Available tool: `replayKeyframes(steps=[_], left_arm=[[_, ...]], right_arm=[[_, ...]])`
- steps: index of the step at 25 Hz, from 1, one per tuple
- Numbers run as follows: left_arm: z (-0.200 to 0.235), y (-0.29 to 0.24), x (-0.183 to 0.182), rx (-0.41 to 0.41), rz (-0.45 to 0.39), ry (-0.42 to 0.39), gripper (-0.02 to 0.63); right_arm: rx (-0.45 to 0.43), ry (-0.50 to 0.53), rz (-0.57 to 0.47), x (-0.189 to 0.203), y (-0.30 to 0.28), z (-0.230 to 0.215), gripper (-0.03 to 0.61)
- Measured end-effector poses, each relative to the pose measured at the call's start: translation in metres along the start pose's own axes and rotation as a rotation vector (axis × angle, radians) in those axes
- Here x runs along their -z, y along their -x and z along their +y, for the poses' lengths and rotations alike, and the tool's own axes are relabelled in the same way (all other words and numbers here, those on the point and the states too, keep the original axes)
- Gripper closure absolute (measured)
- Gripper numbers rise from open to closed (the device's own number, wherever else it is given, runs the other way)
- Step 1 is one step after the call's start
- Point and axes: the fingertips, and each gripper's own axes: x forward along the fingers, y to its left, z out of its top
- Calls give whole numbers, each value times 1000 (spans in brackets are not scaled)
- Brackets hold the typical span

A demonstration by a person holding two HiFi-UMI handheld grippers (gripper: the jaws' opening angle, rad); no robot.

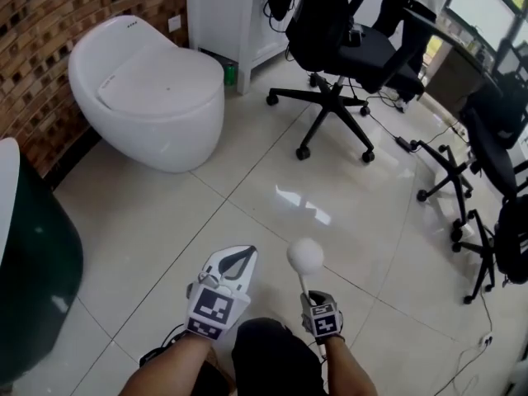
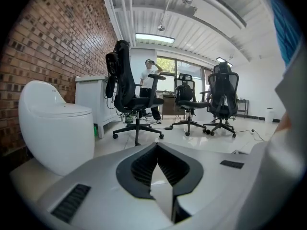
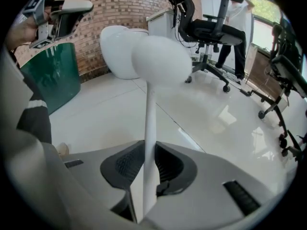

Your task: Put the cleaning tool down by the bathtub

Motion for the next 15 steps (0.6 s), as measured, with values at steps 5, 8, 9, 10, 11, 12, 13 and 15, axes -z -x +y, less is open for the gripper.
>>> replayKeyframes(steps=[5,8,9,10,11,12,13,15], left_arm=[[6,4,-7,-56,-31,17,617],[2,15,-18,-69,-25,44,617],[0,21,-26,-67,-20,45,617],[-2,28,-36,-65,-17,47,617],[-4,36,-47,-66,-14,50,617],[-4,45,-59,-69,-11,52,617],[-5,53,-71,-73,-9,54,617],[-10,69,-102,-74,-10,58,617]], right_arm=[[30,-38,-74,-43,55,-2,485],[63,-106,-123,-75,100,-6,485],[67,-109,-129,-86,117,-4,485],[69,-104,-131,-97,133,-2,485],[69,-98,-132,-107,149,1,485],[66,-95,-133,-117,164,5,485],[63,-96,-134,-126,180,8,485],[58,-107,-136,-144,214,14,485]])
